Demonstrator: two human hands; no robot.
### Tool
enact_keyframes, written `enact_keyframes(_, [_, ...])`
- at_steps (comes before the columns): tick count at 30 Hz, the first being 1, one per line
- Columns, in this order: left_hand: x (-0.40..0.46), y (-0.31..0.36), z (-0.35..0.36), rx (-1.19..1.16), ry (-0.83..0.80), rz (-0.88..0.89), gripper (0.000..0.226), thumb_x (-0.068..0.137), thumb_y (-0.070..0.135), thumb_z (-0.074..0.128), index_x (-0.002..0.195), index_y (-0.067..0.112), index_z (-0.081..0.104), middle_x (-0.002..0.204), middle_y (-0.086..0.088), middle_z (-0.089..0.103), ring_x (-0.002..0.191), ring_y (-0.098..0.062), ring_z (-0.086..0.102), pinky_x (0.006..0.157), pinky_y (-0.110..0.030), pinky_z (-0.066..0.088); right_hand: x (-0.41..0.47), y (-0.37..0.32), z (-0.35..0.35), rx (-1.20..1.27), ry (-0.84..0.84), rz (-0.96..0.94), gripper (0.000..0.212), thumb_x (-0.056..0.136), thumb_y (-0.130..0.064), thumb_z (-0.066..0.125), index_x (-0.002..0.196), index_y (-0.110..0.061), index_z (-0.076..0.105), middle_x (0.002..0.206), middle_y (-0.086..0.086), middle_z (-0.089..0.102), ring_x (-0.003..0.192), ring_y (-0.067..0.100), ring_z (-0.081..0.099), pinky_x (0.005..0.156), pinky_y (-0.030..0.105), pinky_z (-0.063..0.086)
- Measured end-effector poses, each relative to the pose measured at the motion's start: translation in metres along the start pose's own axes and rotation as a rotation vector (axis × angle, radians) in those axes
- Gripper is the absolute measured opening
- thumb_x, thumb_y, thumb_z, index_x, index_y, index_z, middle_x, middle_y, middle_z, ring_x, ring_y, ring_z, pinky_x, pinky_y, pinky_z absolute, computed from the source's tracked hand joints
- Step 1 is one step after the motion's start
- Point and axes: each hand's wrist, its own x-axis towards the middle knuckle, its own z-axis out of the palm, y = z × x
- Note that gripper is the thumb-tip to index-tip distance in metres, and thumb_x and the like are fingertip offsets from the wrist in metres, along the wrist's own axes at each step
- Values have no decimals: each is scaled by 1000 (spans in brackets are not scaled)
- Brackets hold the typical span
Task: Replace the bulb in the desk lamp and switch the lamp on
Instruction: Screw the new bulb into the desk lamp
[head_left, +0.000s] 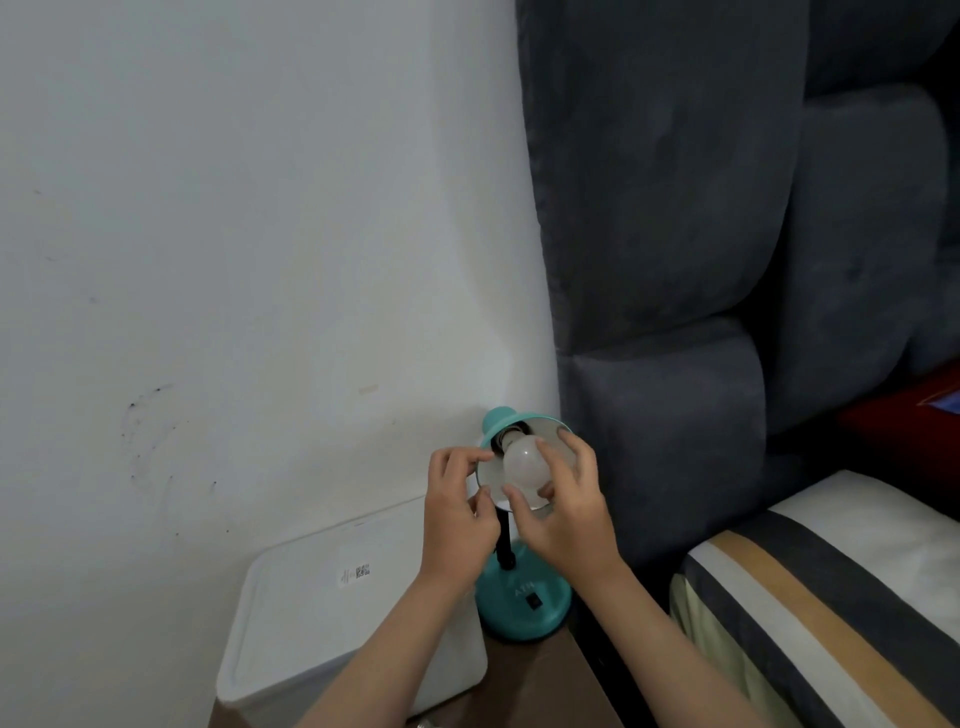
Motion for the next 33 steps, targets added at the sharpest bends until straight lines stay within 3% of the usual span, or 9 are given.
enact_keyframes(2, [1,1,0,8,8,4,58,77,-15,51,96,40,49,106,17,42,103,9,48,70,-12,52,-3,0,0,21,-14,-22,54,78,-23,71,125,-8,49,119,14,50,75,11,60,60,17,55])
enact_keyframes(5, [1,2,0,18,9,3,60,78,-15,51,94,43,47,106,18,42,103,9,48,71,-11,51,0,0,-1,-19,-21,3,50,80,-33,67,122,-14,49,104,9,55,59,11,61,48,13,49])
enact_keyframes(8, [0,2,-1,6,0,5,59,78,-15,51,94,41,49,106,18,42,103,8,48,71,-9,50,5,3,-1,-49,23,45,44,82,-39,67,116,-16,54,95,7,62,61,10,60,48,18,52])
enact_keyframes(14, [0,2,0,11,18,-5,60,78,-15,51,94,43,48,106,17,42,104,8,48,73,-10,51,-1,-1,-1,-49,-17,-14,53,77,-27,73,121,-17,45,124,17,52,96,23,61,61,26,59])
enact_keyframes(20, [0,2,-1,24,16,-6,59,79,-13,52,94,44,47,106,20,41,105,7,49,76,-16,53,3,5,-1,-111,-94,-8,46,80,-37,68,118,-20,49,98,8,51,66,20,62,44,28,55])
enact_keyframes(26, [0,1,1,24,17,-3,59,78,-15,51,95,42,49,106,18,42,106,6,49,75,-14,52,2,2,0,-103,-60,-18,48,82,-33,65,121,-13,45,111,11,52,83,23,64,54,21,54])
enact_keyframes(31, [-1,0,2,35,4,2,61,79,-14,51,95,44,47,107,20,41,106,7,48,74,-13,52,11,1,1,-220,-50,50,54,83,-56,50,109,-9,48,88,11,60,56,21,62,39,22,50])
enact_keyframes(33, [-1,1,2,33,10,4,62,78,-14,51,94,45,47,106,21,41,105,7,49,74,-13,52,10,-1,3,-221,-51,62,54,84,-55,50,112,-9,47,96,14,59,64,24,65,43,23,53])
